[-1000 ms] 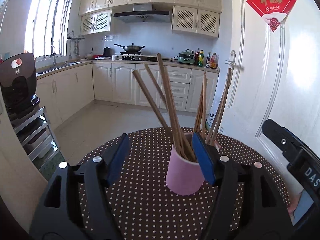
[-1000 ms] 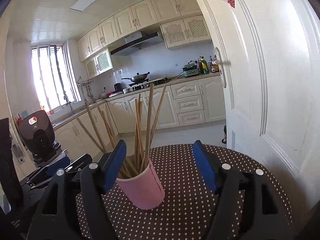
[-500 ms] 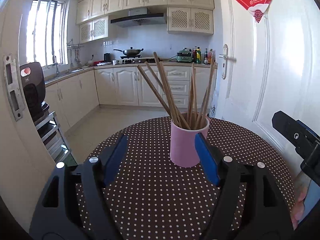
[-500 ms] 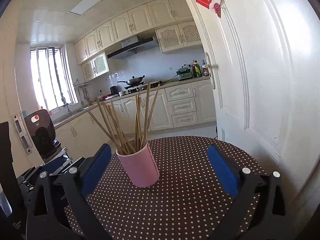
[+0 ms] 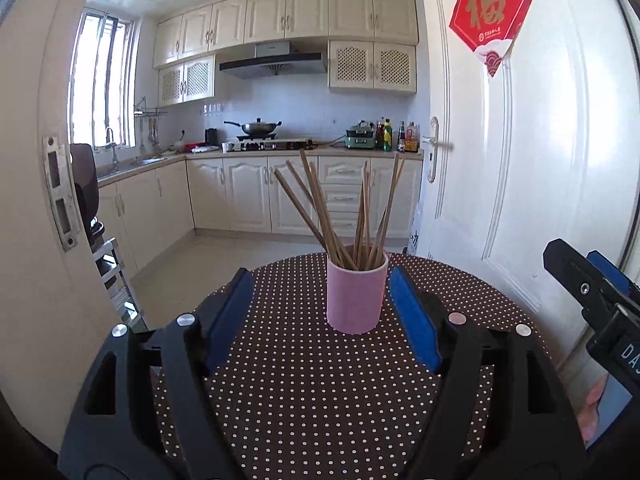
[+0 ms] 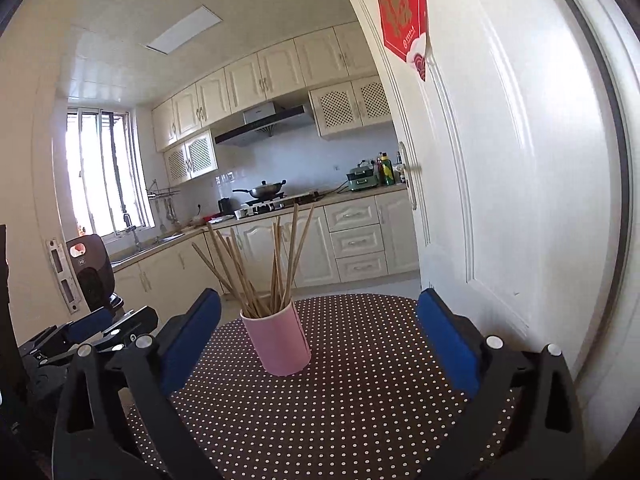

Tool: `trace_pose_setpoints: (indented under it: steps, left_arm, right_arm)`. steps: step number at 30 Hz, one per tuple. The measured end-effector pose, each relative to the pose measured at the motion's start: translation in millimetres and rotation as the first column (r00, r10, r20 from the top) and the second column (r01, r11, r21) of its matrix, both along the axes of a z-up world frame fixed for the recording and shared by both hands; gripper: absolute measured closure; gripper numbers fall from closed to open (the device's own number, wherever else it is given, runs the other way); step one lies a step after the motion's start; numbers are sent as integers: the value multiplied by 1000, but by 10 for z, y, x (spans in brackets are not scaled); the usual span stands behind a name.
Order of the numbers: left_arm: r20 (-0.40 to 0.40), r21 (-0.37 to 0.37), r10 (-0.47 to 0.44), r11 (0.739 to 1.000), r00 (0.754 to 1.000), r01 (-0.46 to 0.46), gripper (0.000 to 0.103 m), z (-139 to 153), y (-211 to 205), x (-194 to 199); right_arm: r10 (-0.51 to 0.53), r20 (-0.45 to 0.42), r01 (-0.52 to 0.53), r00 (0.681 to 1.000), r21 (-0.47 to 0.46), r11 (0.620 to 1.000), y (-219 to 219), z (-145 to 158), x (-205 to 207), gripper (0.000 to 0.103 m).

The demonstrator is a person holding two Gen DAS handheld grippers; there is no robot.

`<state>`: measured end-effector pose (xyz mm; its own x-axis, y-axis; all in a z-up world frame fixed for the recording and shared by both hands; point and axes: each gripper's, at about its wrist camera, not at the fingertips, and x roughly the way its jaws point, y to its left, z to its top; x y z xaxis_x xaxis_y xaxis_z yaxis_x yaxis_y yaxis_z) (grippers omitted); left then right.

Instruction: Organize utensils

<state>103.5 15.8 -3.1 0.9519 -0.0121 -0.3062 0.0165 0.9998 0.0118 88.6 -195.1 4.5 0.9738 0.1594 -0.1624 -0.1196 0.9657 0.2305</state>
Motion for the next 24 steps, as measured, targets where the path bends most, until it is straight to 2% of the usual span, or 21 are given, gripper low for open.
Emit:
trace_pose_setpoints:
  steps: [12, 24]
  left_arm:
    - [65, -3, 4, 1000, 998, -4, 30, 243, -61, -317]
    - [102, -4, 23, 1000, 995, -22, 30, 328, -55, -483]
  right_arm:
    - [9, 55, -6, 998, -64, 998, 166, 150, -238, 8]
    - [22, 79, -14, 997, -99, 995, 262, 183, -368, 8]
